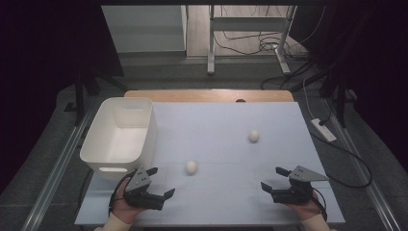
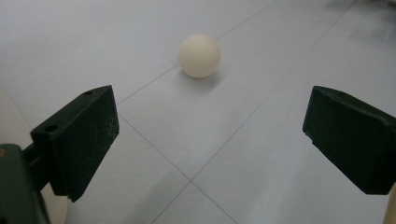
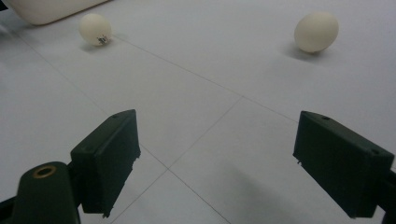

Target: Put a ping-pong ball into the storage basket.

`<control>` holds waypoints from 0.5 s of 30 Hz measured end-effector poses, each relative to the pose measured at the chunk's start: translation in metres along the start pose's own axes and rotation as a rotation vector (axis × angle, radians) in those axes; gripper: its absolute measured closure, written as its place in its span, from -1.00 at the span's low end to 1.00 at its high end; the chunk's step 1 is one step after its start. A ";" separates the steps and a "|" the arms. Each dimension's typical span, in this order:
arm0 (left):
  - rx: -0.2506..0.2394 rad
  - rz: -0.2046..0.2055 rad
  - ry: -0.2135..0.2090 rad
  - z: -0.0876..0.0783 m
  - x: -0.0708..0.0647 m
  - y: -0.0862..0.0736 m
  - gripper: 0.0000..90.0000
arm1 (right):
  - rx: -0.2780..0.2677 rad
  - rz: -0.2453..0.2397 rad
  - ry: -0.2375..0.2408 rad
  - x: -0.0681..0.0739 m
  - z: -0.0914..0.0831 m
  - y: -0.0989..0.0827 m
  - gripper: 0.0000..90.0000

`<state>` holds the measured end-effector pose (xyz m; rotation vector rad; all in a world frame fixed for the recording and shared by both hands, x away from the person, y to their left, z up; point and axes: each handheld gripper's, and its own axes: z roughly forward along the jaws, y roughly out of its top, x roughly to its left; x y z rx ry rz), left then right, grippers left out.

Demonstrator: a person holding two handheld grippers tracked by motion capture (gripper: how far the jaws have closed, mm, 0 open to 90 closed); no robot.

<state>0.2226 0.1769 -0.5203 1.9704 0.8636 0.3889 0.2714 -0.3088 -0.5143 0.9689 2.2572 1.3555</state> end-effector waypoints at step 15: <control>0.000 0.002 0.000 -0.001 -0.001 0.000 -0.90 | 0.001 -0.002 -0.001 0.000 0.000 0.000 -0.68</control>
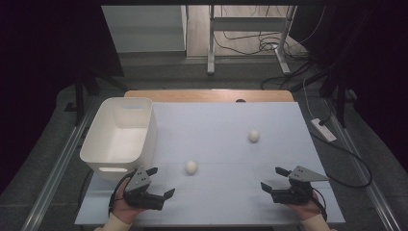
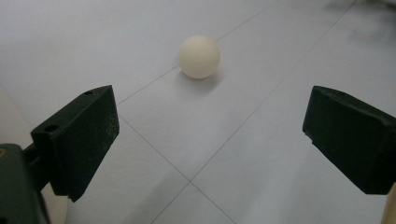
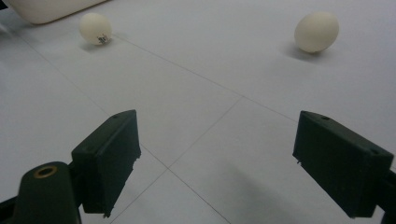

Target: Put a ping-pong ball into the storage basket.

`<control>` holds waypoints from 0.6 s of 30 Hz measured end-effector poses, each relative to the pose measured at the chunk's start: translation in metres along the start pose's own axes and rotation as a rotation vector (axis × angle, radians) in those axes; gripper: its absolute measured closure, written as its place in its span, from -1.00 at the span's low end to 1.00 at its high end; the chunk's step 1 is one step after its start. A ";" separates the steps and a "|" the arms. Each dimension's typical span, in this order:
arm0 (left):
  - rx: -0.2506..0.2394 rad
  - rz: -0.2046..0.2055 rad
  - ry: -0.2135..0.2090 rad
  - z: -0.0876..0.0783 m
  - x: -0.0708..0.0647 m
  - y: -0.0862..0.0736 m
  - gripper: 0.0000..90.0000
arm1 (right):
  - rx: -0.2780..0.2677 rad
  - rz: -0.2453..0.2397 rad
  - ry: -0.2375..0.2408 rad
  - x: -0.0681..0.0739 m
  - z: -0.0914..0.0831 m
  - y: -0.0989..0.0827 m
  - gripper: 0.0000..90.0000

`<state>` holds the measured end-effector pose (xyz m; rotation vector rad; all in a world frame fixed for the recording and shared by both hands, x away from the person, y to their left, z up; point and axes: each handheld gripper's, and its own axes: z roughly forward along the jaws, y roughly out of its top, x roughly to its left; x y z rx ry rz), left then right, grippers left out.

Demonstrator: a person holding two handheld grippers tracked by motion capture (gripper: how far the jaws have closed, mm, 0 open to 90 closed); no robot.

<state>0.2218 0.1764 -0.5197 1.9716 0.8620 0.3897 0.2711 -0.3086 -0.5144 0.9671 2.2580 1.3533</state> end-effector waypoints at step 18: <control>0.007 -0.008 -0.002 0.000 -0.003 0.007 -0.90 | 0.001 0.000 0.000 -0.001 0.000 0.000 -0.68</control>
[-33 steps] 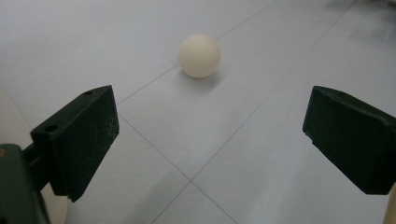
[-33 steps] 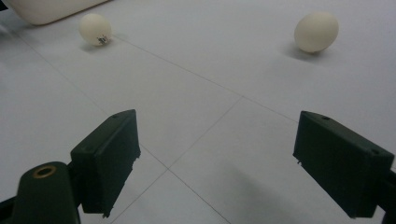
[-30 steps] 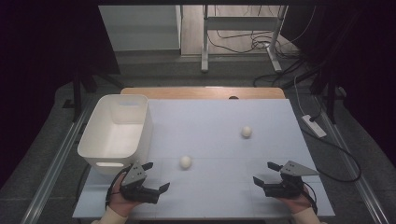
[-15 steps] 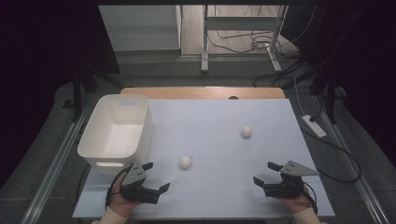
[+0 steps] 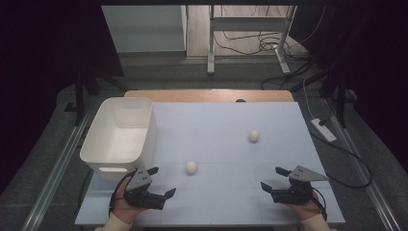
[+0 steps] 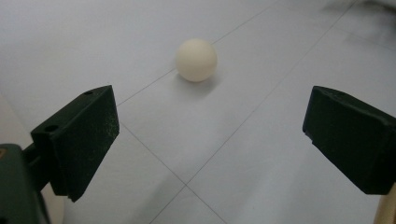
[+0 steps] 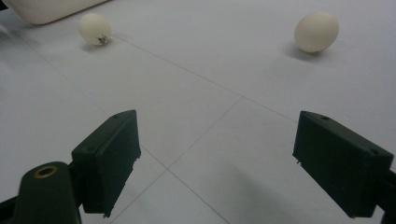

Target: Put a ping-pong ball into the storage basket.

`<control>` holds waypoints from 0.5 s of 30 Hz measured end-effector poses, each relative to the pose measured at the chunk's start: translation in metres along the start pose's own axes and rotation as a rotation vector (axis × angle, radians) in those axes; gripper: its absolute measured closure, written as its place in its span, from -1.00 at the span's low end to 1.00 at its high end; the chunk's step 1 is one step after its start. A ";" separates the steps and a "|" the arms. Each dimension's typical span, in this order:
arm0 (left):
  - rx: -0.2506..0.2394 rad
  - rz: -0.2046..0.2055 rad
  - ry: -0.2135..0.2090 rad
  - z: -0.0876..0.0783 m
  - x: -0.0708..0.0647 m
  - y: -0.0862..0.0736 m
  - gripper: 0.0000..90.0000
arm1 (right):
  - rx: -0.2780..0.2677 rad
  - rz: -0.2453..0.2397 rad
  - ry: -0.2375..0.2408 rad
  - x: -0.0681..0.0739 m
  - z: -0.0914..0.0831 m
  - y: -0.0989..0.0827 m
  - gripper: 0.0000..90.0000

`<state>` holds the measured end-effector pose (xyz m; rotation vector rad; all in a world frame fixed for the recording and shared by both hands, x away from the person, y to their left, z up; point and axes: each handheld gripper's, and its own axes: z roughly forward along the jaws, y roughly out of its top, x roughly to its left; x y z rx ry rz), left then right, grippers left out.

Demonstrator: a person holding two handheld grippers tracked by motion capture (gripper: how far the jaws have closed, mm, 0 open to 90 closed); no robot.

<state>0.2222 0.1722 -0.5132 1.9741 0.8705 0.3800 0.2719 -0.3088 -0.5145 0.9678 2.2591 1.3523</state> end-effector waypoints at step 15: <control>0.006 0.000 -0.016 0.004 -0.002 0.015 -0.89 | -0.003 0.006 0.010 -0.001 0.001 0.000 -0.68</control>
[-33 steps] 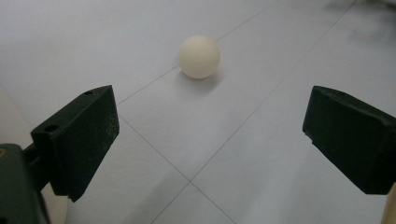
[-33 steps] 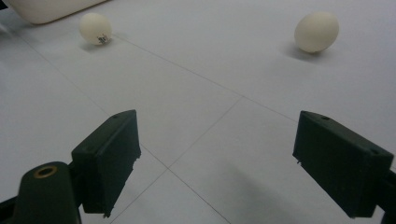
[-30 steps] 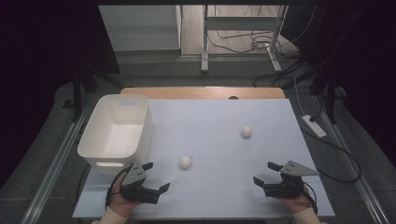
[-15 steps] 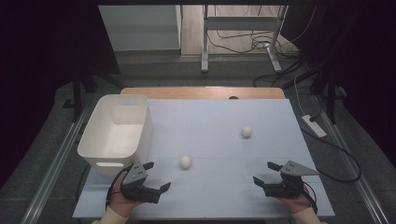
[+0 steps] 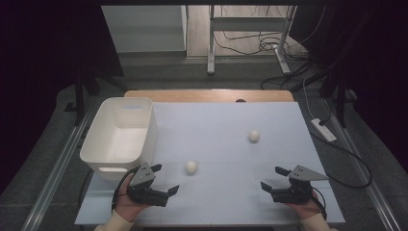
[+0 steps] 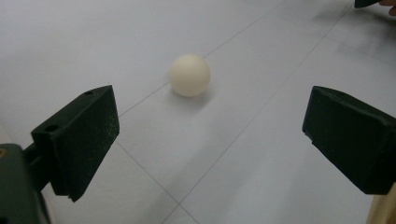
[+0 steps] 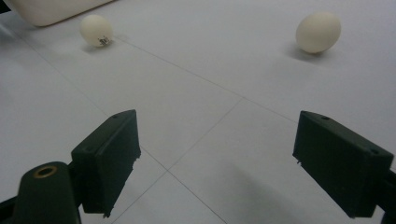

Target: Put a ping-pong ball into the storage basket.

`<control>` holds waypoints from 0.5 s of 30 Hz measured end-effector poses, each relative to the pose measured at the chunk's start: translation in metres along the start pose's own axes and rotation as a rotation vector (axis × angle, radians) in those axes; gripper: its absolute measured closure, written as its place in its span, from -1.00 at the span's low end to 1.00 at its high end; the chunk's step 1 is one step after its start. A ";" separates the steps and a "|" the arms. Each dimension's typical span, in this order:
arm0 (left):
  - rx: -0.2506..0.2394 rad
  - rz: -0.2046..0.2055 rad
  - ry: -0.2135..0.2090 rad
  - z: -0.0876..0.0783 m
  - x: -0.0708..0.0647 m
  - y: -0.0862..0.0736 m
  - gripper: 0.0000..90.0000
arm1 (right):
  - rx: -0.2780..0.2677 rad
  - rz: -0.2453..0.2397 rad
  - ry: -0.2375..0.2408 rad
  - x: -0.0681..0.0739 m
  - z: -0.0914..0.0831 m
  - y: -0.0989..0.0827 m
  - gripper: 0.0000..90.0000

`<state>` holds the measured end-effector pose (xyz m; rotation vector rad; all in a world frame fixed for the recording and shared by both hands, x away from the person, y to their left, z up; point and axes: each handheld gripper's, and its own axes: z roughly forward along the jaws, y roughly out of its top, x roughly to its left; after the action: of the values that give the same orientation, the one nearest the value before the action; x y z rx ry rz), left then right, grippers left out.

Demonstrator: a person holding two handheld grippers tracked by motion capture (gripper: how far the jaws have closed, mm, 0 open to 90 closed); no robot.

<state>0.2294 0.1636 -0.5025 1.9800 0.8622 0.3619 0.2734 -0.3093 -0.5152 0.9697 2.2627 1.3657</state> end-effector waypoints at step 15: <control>0.018 -0.013 0.006 0.003 -0.001 0.012 -0.90 | -0.001 -0.002 -0.002 0.001 0.000 0.000 -0.68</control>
<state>0.2359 0.1570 -0.4946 1.9895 0.8842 0.3537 0.2728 -0.3089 -0.5152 0.9682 2.2609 1.3643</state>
